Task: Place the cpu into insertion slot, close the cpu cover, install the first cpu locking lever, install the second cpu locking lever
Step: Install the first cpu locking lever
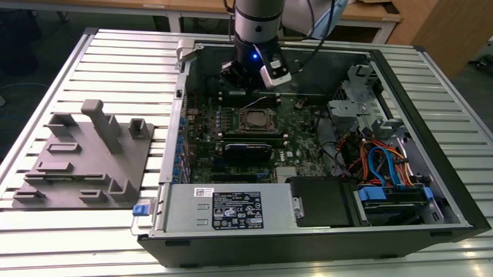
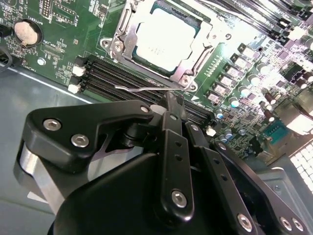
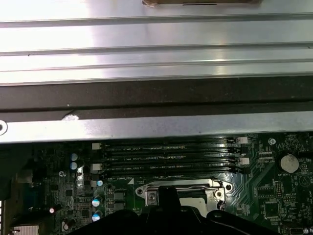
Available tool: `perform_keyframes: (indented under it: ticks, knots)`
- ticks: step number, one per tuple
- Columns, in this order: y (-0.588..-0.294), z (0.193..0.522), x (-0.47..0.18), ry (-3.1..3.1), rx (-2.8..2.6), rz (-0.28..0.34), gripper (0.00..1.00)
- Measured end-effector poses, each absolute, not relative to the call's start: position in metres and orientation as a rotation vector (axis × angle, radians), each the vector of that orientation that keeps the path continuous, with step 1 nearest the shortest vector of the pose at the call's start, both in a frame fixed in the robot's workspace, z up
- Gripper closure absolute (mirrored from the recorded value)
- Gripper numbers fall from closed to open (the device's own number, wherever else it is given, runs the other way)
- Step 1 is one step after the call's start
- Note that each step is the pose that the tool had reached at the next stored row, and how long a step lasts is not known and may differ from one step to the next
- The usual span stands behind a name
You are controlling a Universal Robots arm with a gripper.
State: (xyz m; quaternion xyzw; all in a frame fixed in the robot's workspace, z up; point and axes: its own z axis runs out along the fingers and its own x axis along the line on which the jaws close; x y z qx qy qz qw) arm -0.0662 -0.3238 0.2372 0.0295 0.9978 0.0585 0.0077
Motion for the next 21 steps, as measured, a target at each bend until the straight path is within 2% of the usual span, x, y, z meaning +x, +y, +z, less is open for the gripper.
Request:
perform_keyframes:
  ticks: [21]
  knots:
    - [-0.3237,0.2356,-0.0653,3.122,0.053,0.184,0.90]
